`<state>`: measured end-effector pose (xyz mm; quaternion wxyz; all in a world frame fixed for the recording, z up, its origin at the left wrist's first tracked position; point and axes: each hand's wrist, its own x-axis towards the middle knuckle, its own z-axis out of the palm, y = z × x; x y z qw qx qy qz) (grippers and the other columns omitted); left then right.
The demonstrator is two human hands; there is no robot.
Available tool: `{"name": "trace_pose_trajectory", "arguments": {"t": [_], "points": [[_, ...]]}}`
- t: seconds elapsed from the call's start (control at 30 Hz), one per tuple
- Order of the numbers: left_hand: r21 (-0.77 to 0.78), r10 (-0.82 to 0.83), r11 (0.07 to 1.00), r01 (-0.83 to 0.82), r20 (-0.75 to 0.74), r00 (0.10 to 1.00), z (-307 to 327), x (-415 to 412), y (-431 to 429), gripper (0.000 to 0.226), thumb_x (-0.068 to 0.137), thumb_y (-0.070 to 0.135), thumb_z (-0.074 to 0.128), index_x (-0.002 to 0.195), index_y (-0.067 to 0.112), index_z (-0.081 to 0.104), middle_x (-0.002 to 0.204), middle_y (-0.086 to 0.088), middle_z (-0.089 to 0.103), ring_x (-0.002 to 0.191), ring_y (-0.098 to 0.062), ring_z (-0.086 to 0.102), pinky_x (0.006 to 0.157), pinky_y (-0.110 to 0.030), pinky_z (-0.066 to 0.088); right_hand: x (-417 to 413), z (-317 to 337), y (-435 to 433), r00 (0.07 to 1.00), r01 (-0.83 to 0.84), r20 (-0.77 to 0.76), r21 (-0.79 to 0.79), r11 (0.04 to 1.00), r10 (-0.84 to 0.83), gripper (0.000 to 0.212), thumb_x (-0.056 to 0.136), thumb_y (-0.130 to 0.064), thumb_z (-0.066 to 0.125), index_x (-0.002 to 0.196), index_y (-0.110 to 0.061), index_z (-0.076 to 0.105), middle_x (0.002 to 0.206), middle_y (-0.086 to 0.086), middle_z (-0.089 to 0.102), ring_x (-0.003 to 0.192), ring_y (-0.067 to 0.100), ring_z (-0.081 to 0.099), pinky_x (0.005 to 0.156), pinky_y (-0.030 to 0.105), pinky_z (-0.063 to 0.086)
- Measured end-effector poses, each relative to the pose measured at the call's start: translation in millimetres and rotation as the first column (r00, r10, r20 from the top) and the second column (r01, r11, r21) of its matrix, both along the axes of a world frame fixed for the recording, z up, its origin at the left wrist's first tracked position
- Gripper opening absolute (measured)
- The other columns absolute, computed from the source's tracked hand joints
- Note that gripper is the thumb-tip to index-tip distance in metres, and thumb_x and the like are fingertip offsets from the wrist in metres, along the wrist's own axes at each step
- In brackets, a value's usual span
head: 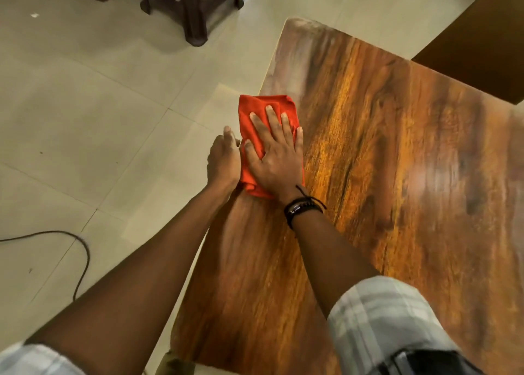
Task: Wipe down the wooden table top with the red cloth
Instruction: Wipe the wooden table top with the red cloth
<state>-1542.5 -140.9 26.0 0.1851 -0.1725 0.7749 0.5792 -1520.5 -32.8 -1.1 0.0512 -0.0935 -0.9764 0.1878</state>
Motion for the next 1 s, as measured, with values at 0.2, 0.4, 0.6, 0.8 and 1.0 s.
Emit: {"name": "trace_pose_trajectory", "arguments": {"t": [0.2,0.4,0.6,0.8,1.0], "points": [[-0.218,0.006,0.976,-0.012,-0.027,1.0,-15,-12,21,0.06,0.106,0.052,0.021,0.115,0.004,0.055,0.115,-0.015,0.063,0.107,-0.034,0.057,0.083,-0.037,0.038,-103,-2,52,0.999,-0.051,0.021,0.04,0.998,0.05,0.06,0.096,-0.051,0.038,0.154,-0.037,0.033,0.166,-0.003,0.021,0.154,0.024,0.013,0.124,0.052,0.001],[-0.316,-0.032,0.949,-0.002,-0.102,0.994,-20,-11,23,0.055,0.105,0.05,0.022,0.108,0.005,0.054,0.093,-0.007,0.059,0.087,-0.027,0.059,0.072,-0.035,0.039,-207,1,103,0.996,-0.032,0.085,-0.002,0.999,0.032,0.059,0.1,-0.051,0.039,0.156,-0.036,0.027,0.168,-0.002,0.013,0.155,0.025,0.005,0.122,0.053,-0.004],[-0.382,-0.048,0.924,-0.001,-0.119,0.992,-25,-10,25,0.054,0.103,0.05,0.021,0.111,0.008,0.055,0.094,-0.006,0.062,0.083,-0.023,0.06,0.073,-0.032,0.041,-270,6,150,0.993,0.073,0.091,-0.033,0.997,-0.07,0.062,0.097,-0.056,0.033,0.155,-0.034,0.029,0.167,0.001,0.016,0.154,0.026,0.01,0.123,0.055,-0.001],[-0.428,-0.06,0.903,-0.03,-0.194,0.979,-24,-6,27,0.051,0.104,0.046,0.021,0.11,0.008,0.054,0.094,-0.009,0.064,0.083,-0.028,0.063,0.071,-0.033,0.044,-269,8,145,0.977,0.183,0.11,-0.004,0.983,-0.181,0.067,0.095,-0.059,0.031,0.156,-0.031,0.025,0.167,0.003,0.015,0.154,0.031,0.01,0.122,0.06,0.002],[-0.36,-0.006,0.929,-0.086,-0.249,0.968,-14,-5,29,0.044,0.107,0.042,0.024,0.109,0.009,0.053,0.092,0.001,0.055,0.08,-0.014,0.051,0.071,-0.027,0.033,-204,7,106,0.98,0.165,0.114,-0.003,0.986,-0.163,0.063,0.1,-0.054,0.033,0.158,-0.034,0.019,0.169,0.001,0.003,0.155,0.029,-0.002,0.119,0.059,-0.01]]}}
